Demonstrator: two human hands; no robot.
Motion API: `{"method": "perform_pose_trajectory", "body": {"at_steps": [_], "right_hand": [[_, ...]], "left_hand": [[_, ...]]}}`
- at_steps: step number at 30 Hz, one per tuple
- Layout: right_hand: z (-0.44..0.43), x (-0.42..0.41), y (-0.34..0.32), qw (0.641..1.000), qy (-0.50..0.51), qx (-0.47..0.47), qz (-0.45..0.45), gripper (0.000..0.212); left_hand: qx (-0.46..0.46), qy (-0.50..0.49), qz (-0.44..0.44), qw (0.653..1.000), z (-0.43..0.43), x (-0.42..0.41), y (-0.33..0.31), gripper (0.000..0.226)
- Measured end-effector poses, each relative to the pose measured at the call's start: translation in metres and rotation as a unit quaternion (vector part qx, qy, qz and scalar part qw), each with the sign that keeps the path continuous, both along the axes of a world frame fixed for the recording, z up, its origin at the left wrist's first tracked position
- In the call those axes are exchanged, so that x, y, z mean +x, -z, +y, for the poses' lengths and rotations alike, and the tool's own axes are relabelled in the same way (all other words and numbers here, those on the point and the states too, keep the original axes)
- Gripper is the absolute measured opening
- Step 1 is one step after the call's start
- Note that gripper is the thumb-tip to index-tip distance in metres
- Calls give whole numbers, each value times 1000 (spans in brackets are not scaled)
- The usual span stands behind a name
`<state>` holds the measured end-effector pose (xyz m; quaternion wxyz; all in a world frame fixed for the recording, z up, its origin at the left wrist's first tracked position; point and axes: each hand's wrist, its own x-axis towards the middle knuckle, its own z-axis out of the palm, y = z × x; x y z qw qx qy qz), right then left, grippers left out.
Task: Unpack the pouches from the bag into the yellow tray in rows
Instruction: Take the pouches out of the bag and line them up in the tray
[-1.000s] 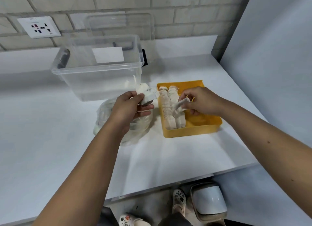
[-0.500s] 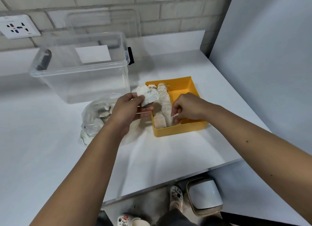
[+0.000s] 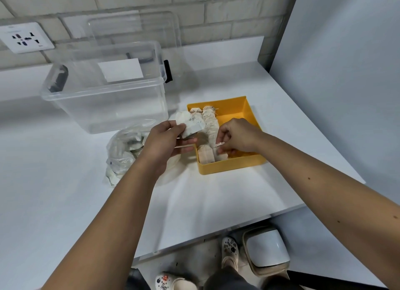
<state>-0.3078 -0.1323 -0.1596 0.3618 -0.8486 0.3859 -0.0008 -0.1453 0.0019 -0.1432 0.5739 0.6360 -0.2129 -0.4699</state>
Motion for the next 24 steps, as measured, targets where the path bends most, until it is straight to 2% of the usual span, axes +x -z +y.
{"method": "perform_pose_trajectory", "body": {"at_steps": [7,10,13,14,17,24], "right_hand": [[0,-1,6,999,27,-36,-25,34],[0,-5,0,994,56,-56,-71,29],[7,-4,-13,972,123,13,-198,11],[10,-2,-16,963,141,54,-225,15],[18,2,-20,956,145,127,-220,24],[18,-1,-25,936,153,145,-282,15]], "left_hand": [[2,5,4,1000,1,-1,3,10],[2,5,17,1000,-1,-3,5,6],[-1,13,30,999,-3,-6,6,9],[-3,17,33,999,-4,-7,6,12],[-11,24,43,999,-6,-11,5,11],[-22,20,94,995,-7,-14,4,15]]}}
